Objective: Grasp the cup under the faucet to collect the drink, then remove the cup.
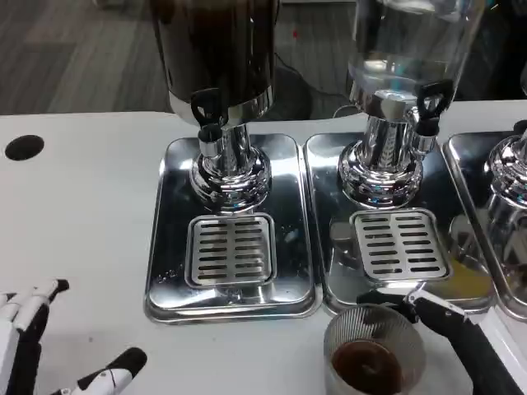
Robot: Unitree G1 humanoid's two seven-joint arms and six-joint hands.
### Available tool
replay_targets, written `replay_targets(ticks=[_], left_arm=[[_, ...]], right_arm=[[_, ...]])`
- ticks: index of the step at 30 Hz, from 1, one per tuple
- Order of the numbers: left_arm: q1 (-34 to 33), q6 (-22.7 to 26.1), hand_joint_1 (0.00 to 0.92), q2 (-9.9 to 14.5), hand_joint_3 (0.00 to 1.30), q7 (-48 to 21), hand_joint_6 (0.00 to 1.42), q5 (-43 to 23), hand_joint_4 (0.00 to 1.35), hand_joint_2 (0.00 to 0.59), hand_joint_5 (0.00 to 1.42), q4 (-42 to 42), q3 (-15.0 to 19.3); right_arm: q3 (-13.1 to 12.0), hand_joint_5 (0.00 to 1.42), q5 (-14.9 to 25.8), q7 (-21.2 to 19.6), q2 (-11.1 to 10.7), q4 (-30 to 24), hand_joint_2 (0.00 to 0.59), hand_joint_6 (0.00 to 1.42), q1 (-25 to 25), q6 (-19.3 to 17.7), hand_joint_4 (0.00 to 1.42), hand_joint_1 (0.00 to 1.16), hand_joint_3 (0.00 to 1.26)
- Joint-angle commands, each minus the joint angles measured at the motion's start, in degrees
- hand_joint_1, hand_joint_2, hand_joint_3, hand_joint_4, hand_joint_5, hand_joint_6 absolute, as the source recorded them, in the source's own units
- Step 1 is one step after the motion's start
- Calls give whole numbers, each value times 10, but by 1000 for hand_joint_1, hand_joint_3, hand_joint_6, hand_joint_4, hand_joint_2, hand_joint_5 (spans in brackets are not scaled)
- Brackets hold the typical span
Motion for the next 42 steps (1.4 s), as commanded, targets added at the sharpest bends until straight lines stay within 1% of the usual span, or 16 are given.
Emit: replay_targets(ticks=[1, 12, 14, 18, 20, 25, 31, 34, 37, 38, 39, 40, 42], left_arm=[[4, 2, 0, -1, 180, 3, 377, 1, 36, 87, 131, -9, 10], [12, 1, 0, -3, 190, -1, 390, -2, 42, 86, 140, -20, 23], [13, 2, 0, -3, 193, -2, 393, -4, 42, 93, 142, -23, 25], [13, 2, 0, -4, 196, -3, 395, -6, 47, 94, 148, -22, 28], [12, 1, 0, -4, 199, -4, 396, -7, 49, 94, 149, -22, 28], [9, 1, 0, -4, 204, -5, 405, -8, 61, 93, 152, -20, 29], [7, 0, 0, -4, 215, -4, 411, -18, 65, 97, 163, -17, 30], [8, -2, 0, -4, 216, -1, 411, -25, 65, 97, 164, -17, 33], [9, -4, 0, -4, 217, 2, 412, -32, 65, 101, 164, -19, 38], [9, -5, 0, -4, 217, 2, 412, -33, 65, 101, 164, -20, 39], [9, -6, 0, -4, 217, 3, 412, -36, 65, 102, 164, -22, 41], [9, -8, 0, -3, 217, 4, 412, -38, 65, 102, 165, -23, 43], [9, -11, 0, -3, 218, 5, 412, -41, 65, 102, 165, -24, 45]], right_arm=[[-4, 568, 0, -20, 11, 17, 105, 260, -13, -42, 536, 748, 497], [-5, 575, -22, -41, 20, 69, 106, 260, -36, -77, 536, 746, 497], [-5, 548, -33, -49, 21, 72, 106, 225, -40, -85, 523, 746, 456], [-6, 478, -54, -61, 19, 71, 97, 146, -43, -91, 398, 719, 247], [-6, 453, -60, -61, 17, 65, 94, 138, -42, -91, 350, 705, 188], [-4, 388, -59, -57, 12, 49, 96, 120, -37, -84, 256, 683, 147], [-4, 336, -46, -48, 8, 24, 99, 120, -28, -71, 199, 660, 120], [-5, 311, -25, -39, 6, 10, 104, 120, -22, -64, 184, 643, 120], [-5, 306, 32, -19, 2, -25, 113, 120, -9, -47, 181, 610, 128], [-6, 306, 50, -11, 0, -40, 127, 120, -5, -39, 181, 593, 147], [-3, 306, 102, 9, -4, -66, 146, 134, 2, -10, 181, 573, 165], [-1, 294, 138, 23, -6, -85, 169, 134, 7, 12, 181, 548, 183], [6, 266, 247, 70, -13, -127, 232, 137, 14, 85, 190, 523, 212]])
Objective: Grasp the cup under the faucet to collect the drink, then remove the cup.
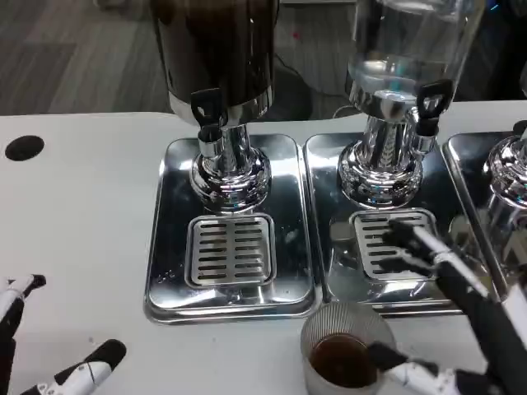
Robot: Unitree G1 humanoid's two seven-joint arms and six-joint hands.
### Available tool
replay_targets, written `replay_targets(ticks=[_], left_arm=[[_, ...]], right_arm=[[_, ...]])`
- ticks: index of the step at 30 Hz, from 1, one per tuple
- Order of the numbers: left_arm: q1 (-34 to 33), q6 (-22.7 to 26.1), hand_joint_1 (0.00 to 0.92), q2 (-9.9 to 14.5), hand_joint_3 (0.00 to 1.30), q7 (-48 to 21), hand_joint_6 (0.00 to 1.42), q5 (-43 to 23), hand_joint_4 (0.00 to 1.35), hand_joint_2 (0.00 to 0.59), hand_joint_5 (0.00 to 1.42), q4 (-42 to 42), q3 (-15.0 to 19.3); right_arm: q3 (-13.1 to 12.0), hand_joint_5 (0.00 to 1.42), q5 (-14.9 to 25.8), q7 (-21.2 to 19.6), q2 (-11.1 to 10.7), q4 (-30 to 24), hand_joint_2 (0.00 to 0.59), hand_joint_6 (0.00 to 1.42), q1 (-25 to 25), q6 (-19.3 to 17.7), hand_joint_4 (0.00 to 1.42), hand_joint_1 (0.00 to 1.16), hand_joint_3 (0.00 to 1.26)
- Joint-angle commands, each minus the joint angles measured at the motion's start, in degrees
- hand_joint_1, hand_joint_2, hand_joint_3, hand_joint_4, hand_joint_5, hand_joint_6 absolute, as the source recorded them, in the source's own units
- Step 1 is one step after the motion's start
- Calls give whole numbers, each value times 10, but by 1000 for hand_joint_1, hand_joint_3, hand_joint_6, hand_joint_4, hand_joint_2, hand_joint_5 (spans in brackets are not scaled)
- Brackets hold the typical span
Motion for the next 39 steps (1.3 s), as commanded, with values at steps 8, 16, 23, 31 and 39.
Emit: replay_targets(ticks=[8, 16, 23, 31, 39], left_arm=[[-11, -37, 0, 8, 225, 11, 414, -30, 80, 104, 168, -5, 5], [-26, -88, 0, 11, 229, 32, 407, -34, 79, 98, 165, 16, -16], [-51, -97, 0, 18, 176, 25, 395, 15, 26, 88, 131, 25, -57], [-49, -105, 0, 20, 171, 40, 376, 19, 21, 81, 119, 29, -61], [-36, -112, 0, 19, 164, 58, 373, 4, 25, 78, 121, 42, -58]], right_arm=[[-100, 134, 137, 63, -65, -156, 426, 0, -19, 297, 158, 574, 288], [-119, 41, 64, 4, -16, -146, 458, 0, -27, 394, 66, 580, 192], [-96, 2, -102, -52, -4, -211, 407, 0, -5, 433, 13, 598, 159], [-85, 1, -242, -89, -17, -273, 410, 0, 24, 395, 28, 619, 158], [-59, 14, -295, -103, -16, -266, 400, 0, 45, 367, 45, 638, 168]])
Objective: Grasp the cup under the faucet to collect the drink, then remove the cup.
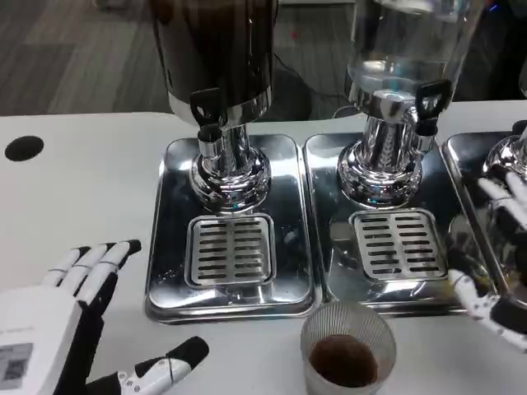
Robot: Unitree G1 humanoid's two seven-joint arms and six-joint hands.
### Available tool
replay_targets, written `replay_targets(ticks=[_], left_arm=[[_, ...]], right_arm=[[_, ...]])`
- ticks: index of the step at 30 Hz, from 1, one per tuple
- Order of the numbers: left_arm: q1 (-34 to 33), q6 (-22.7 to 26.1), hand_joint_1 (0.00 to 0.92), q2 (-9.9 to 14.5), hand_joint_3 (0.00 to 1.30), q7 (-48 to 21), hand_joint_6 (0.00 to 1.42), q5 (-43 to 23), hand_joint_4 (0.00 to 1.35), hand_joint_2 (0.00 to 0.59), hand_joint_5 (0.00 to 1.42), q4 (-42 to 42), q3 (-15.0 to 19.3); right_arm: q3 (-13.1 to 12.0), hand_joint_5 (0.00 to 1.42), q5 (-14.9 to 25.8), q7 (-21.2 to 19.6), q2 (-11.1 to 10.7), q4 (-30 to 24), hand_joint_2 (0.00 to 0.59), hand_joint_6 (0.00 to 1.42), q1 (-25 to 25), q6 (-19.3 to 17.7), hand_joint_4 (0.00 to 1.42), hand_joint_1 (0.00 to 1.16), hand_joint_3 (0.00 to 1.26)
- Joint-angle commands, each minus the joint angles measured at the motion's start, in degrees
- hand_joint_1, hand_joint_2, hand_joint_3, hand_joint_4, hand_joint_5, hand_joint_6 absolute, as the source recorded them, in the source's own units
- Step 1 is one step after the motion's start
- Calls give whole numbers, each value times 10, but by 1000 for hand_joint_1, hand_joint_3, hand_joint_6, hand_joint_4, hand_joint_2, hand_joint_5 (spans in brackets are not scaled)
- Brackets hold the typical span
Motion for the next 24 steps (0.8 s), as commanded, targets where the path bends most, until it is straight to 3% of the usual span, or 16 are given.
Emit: replay_targets(ticks=[1, 6, 20, 24], left_arm=[[11, -6, 0, 4, 164, 16, 373, -3, 26, 78, 122, 6, 4], [23, -7, 0, -6, 171, 32, 373, -13, 39, 83, 136, 3, 3], [45, -1, 0, -37, 174, 46, 382, 12, 42, 86, 141, -8, -39], [42, 3, 0, -37, 179, 43, 384, 4, 42, 86, 141, -22, -27]], right_arm=[[5, 14, -5, -18, 2, 9, 400, 0, 13, -18, 45, 639, 168], [11, 24, -19, -25, 0, 11, 399, 0, 23, -26, 53, 645, 171], [20, 25, -30, -22, -18, 25, 404, 0, 17, -43, 35, 661, 149], [28, 29, -51, -21, -24, 13, 405, 0, 14, -44, 41, 663, 149]])
